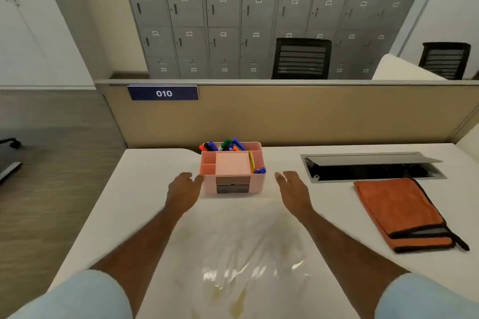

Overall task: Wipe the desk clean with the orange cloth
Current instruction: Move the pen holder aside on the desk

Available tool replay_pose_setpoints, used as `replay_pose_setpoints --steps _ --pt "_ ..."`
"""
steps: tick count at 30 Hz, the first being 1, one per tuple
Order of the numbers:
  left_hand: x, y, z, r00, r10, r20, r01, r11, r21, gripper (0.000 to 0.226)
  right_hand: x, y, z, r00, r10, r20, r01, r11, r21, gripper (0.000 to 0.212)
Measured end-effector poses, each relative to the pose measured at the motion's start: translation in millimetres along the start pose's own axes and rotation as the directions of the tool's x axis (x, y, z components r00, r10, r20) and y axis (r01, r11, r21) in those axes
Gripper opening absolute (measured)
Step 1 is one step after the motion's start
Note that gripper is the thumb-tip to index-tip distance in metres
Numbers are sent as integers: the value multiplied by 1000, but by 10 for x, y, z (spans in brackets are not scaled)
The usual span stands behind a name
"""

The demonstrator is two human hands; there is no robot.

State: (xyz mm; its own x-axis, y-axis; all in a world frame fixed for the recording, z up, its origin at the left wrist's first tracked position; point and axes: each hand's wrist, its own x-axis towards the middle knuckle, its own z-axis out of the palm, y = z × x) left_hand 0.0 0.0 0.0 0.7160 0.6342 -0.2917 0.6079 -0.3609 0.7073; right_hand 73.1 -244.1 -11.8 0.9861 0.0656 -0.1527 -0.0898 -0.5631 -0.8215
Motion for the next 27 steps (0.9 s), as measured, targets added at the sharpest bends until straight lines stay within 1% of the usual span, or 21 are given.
replay_pose_setpoints --steps 2,4,5,7,8,10,11,13,15,16,22,24,27 --pt "151 132 46 997 -72 32 76 986 -151 54 156 -148 52 994 110 -13 -109 991 74 51" --pt "270 265 80 995 -91 48 100 971 -216 51 293 -301 81 980 199 15 -199 967 161 50" --pt "369 251 125 996 -81 44 88 976 -198 50 373 -313 177 972 231 43 -235 950 207 49" --pt "501 187 207 992 -105 67 115 979 -170 44 457 -286 320 958 270 95 -286 911 297 45" --pt "517 161 220 989 -112 95 128 977 -173 40 474 -260 382 954 278 115 -301 891 339 39" --pt "585 94 261 990 -70 122 92 977 -192 37 498 -242 427 947 287 147 -322 853 411 20" --pt "631 57 278 990 -51 133 77 978 -196 37 528 -236 471 948 276 159 -318 846 428 20" --pt "680 38 284 989 -47 143 70 985 -158 32 549 -234 517 955 251 156 -294 862 414 24" --pt "675 89 267 987 -63 148 75 994 -78 24 589 -217 536 962 238 132 -271 882 385 24" --pt "714 105 278 988 -58 146 67 996 -62 24 616 -211 540 965 236 112 -261 896 360 25" --pt "853 83 177 987 83 138 -78 996 -36 28 763 -208 550 979 202 43 -206 959 194 27" --pt "872 95 78 983 126 130 -121 992 -41 27 770 -294 554 983 177 45 -183 963 200 29" --pt "886 86 -229 985 139 99 -135 990 -52 20 744 -574 670 990 111 85 -128 964 231 29"
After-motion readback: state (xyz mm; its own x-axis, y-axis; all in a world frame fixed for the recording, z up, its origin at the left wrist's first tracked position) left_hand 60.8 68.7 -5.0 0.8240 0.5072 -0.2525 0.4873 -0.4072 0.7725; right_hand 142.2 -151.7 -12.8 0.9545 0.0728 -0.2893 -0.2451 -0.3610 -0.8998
